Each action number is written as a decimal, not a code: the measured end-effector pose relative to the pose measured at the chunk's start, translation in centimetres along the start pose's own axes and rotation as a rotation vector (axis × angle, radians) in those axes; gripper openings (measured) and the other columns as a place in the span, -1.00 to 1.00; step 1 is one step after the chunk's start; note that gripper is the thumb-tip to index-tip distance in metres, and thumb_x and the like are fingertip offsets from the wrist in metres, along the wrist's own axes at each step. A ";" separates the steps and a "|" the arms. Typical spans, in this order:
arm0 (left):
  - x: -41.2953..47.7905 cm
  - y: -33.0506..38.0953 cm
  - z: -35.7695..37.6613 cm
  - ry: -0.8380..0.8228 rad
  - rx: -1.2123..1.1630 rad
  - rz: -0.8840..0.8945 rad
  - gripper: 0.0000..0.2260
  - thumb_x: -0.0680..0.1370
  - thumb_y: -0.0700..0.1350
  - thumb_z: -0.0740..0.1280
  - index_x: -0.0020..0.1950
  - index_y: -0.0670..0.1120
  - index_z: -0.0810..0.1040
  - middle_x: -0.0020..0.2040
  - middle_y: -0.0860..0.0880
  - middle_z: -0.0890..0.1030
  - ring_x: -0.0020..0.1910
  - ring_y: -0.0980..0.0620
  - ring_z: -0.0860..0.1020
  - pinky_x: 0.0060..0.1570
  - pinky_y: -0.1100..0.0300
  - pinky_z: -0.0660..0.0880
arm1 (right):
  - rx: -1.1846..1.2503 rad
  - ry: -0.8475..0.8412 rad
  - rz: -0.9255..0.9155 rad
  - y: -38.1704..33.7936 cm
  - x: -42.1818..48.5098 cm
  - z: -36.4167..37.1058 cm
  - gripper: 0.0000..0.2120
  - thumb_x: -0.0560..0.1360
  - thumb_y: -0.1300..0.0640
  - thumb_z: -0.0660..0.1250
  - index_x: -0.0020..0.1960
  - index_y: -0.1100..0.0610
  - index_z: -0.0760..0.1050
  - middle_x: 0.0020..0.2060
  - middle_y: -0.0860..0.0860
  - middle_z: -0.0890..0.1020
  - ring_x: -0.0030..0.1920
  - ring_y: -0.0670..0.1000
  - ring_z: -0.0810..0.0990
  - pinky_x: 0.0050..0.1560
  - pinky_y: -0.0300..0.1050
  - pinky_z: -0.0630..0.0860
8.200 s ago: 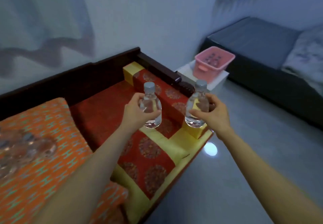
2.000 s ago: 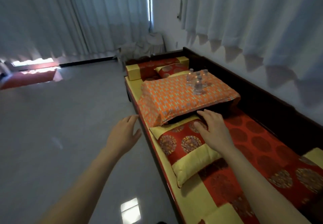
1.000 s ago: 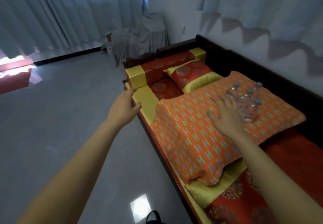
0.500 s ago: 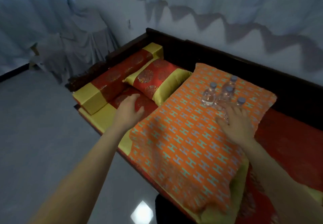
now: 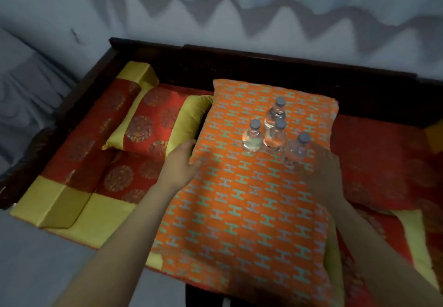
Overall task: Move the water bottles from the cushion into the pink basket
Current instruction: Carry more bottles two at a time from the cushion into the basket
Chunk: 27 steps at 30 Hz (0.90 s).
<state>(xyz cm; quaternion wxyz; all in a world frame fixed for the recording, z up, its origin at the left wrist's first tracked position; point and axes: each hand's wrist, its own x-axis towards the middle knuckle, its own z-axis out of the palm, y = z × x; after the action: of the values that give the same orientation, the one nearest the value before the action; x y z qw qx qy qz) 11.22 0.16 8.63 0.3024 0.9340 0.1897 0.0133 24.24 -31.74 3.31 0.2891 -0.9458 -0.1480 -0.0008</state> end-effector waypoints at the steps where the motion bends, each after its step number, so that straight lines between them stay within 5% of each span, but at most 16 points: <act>1: 1.6 0.2 0.8 -0.033 -0.023 0.018 -0.49 0.50 -0.07 0.35 0.40 -0.20 0.36 0.32 -0.18 0.49 0.27 -0.16 0.47 0.19 0.03 0.41 | 0.011 -0.002 0.061 0.6 0.7 0.3 -0.21 0.31 -0.27 0.22 0.37 0.23 0.36 0.22 0.25 0.51 0.22 0.32 0.44 0.21 0.13 0.32; 7: 10.1 2.2 6.9 -0.269 -0.203 0.130 -0.21 0.38 -0.05 0.52 0.50 -0.15 0.19 0.45 -0.11 0.33 0.42 -0.04 0.32 0.35 0.22 0.24 | 0.103 -0.016 0.289 1.9 3.8 2.8 -0.10 0.31 -0.14 0.51 0.49 0.14 0.19 0.39 0.13 0.39 0.36 0.23 0.35 0.29 0.12 0.33; 10: 14.1 3.2 10.2 -0.374 -0.269 0.183 -0.09 0.32 -0.07 0.57 0.53 -0.10 0.12 0.44 -0.03 0.32 0.38 0.02 0.33 0.23 0.41 0.27 | 0.182 -0.039 0.371 2.5 5.5 4.5 -0.02 0.25 -0.32 0.46 0.50 0.07 0.15 0.40 0.07 0.39 0.37 0.14 0.38 0.29 0.14 0.39; 12: 16.1 3.9 11.7 -0.424 -0.289 0.188 -0.05 0.28 -0.01 0.59 0.52 -0.02 0.12 0.45 0.00 0.31 0.39 0.02 0.31 0.30 0.22 0.31 | 0.228 -0.020 0.403 2.5 6.2 5.2 -0.02 0.20 -0.35 0.47 0.46 0.04 0.21 0.32 0.03 0.47 0.30 0.09 0.44 0.21 0.05 0.44; 15: 17.9 4.3 13.5 -0.503 -0.363 0.160 -0.04 0.23 -0.05 0.62 0.51 0.04 0.16 0.38 0.06 0.39 0.34 0.07 0.36 0.30 0.14 0.32 | 0.233 -0.015 0.420 2.8 7.0 6.0 -0.10 0.21 -0.05 0.61 0.43 0.09 0.27 0.20 0.00 0.54 0.20 0.03 0.48 0.14 -0.08 0.41; 18: 18.9 3.8 15.0 -0.540 -0.369 0.155 0.02 0.13 0.03 0.63 0.48 0.11 0.16 0.35 -0.06 0.48 0.33 -0.05 0.43 0.33 -0.06 0.37 | 0.187 -0.019 0.410 3.2 7.4 6.8 -0.07 0.19 -0.02 0.63 0.45 0.07 0.27 0.20 0.01 0.56 0.23 0.07 0.48 0.19 -0.08 0.41; 21: 19.4 3.7 15.4 -0.551 -0.357 0.158 -0.10 0.18 -0.12 0.63 0.42 0.02 0.26 0.22 -0.07 0.57 0.22 -0.07 0.53 0.21 -0.05 0.47 | 0.220 -0.042 0.428 3.4 7.6 7.2 -0.17 0.24 0.05 0.61 0.40 0.09 0.30 0.05 -0.06 0.55 0.07 -0.08 0.49 0.00 -0.21 0.38; 24: 19.6 3.6 15.5 -0.550 -0.343 0.192 -0.24 0.21 -0.20 0.61 0.30 0.00 0.30 0.07 -0.02 0.60 0.07 -0.02 0.58 0.00 0.15 0.51 | 0.263 -0.073 0.495 3.0 7.5 7.2 -0.30 0.30 0.09 0.57 0.32 0.10 0.29 -0.07 -0.12 0.53 -0.09 -0.03 0.56 -0.22 -0.20 0.41; 27: 19.3 3.5 15.5 -0.537 -0.325 0.177 -0.33 0.24 -0.20 0.59 0.24 -0.06 0.32 -0.04 0.03 0.58 -0.04 -0.01 0.59 -0.15 0.28 0.46 | 0.325 -0.042 0.514 2.8 7.2 7.4 -0.32 0.31 0.15 0.56 0.30 0.14 0.27 -0.11 -0.16 0.50 -0.15 -0.11 0.52 -0.30 -0.41 0.37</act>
<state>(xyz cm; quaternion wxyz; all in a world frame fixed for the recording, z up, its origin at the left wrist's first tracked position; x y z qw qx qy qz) 32.46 -4.11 -3.79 0.4845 0.8565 0.0167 -0.1774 31.26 -27.87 -3.75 0.4240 -0.8935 0.0921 0.1157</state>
